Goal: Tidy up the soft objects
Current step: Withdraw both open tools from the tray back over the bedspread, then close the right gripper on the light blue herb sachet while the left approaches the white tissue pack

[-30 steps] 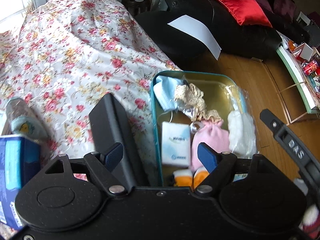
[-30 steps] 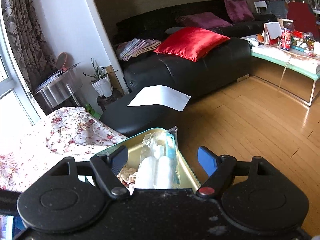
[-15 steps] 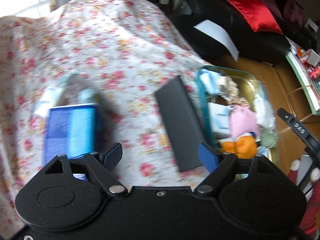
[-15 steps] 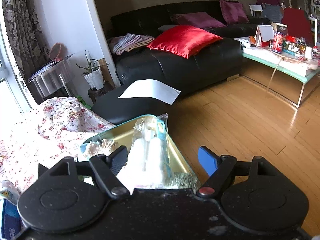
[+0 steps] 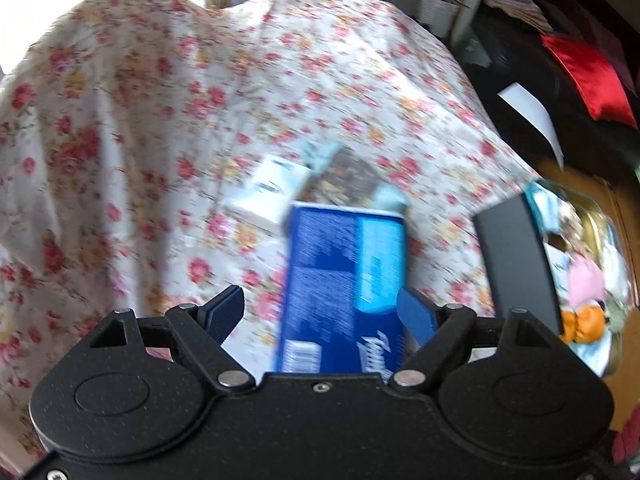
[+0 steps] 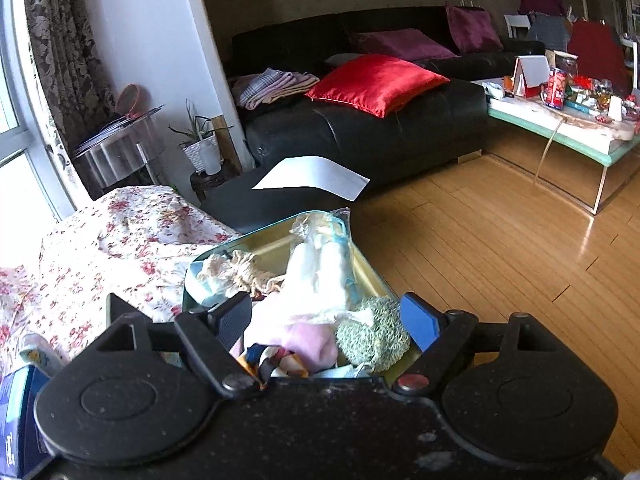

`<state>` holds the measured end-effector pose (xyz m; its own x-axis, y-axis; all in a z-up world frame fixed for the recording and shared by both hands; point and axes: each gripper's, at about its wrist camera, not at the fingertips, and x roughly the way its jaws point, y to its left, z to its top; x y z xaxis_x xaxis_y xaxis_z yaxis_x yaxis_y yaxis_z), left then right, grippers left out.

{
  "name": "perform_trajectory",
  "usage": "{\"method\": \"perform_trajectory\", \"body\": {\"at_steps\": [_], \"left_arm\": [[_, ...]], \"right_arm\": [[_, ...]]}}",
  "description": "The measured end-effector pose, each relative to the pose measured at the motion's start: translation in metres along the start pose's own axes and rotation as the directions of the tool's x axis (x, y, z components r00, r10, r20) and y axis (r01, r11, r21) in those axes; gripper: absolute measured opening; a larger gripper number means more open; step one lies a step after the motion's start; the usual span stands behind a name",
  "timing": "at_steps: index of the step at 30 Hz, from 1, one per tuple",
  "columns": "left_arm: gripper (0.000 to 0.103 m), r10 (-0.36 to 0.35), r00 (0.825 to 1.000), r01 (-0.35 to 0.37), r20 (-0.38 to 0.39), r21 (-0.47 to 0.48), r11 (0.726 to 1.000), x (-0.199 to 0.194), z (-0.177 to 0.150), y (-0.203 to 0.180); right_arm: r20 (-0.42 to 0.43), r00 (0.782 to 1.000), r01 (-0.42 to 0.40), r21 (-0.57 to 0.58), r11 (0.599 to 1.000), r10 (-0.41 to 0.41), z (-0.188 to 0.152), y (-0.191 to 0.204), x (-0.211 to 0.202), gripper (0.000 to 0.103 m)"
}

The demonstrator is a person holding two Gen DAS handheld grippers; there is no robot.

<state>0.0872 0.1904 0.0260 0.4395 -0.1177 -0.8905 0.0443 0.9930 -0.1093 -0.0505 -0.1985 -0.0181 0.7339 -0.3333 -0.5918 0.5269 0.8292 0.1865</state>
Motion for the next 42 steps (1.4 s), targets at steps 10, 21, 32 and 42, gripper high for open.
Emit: {"method": "perform_trajectory", "body": {"at_steps": [10, 21, 32, 42], "left_arm": [[0.084, 0.02, 0.999, -0.02, 0.027, -0.026, 0.999, 0.02, 0.03, 0.038], [0.084, 0.036, 0.999, -0.038, 0.038, 0.06, 0.997, 0.06, 0.064, 0.047], [0.084, -0.028, 1.0, 0.029, -0.006, 0.135, 0.99, 0.104, 0.073, 0.058], [0.084, -0.064, 0.997, 0.068, -0.036, 0.115, 0.991, 0.128, 0.089, 0.074]], "right_arm": [[-0.009, 1.0, 0.022, -0.141, 0.99, -0.023, -0.018, 0.029, -0.009, 0.083], [-0.036, 0.998, 0.042, -0.237, 0.971, -0.052, -0.032, 0.055, -0.012, 0.084], [-0.029, 0.998, 0.05, -0.288, 0.956, -0.061, -0.044, 0.076, -0.031, 0.084], [-0.006, 0.999, 0.027, -0.337, 0.941, -0.031, -0.053, 0.116, -0.064, 0.084]]}}
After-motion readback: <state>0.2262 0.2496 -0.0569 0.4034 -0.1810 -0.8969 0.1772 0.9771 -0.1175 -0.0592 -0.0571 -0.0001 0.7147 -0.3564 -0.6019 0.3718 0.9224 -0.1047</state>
